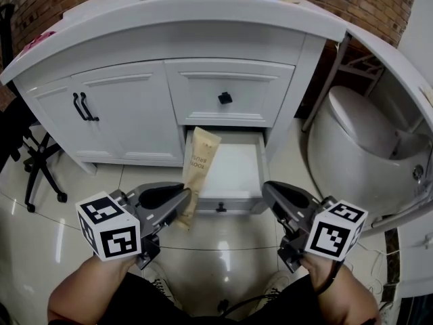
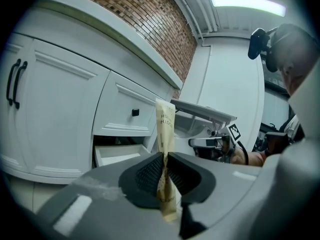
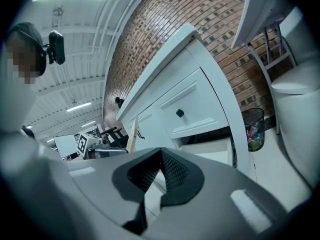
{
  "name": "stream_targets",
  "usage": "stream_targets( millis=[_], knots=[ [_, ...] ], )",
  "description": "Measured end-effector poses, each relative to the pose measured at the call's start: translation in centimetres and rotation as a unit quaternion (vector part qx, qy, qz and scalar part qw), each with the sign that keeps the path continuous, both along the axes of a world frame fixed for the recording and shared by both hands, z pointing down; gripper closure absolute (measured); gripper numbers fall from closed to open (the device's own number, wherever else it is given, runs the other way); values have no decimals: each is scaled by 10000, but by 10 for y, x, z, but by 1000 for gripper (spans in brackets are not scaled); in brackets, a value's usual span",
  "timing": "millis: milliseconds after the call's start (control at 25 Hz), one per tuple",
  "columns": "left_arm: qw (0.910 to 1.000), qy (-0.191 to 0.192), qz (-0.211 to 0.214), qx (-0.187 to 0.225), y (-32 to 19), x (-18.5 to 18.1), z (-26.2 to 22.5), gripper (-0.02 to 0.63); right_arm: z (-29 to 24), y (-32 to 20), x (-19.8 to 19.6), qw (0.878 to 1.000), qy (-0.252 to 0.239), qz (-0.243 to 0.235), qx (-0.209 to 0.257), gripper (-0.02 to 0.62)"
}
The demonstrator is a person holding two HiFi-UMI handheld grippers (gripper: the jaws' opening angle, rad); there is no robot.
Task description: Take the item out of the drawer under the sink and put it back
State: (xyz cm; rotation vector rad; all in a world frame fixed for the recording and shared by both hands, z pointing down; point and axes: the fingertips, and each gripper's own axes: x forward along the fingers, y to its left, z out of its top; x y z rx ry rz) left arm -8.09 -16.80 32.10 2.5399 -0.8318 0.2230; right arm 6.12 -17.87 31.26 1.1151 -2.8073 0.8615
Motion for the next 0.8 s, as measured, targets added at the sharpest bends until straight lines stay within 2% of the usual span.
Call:
stream_targets(
  millis=[600, 800],
  knots=[
    [9998, -168, -4, 134, -2, 1, -1, 566, -5, 3, -3, 10000, -42, -53, 21, 591],
    [9987, -325, -43, 396, -7, 2, -9, 569, -6, 5, -1, 10000, -53, -38, 43, 591]
  ],
)
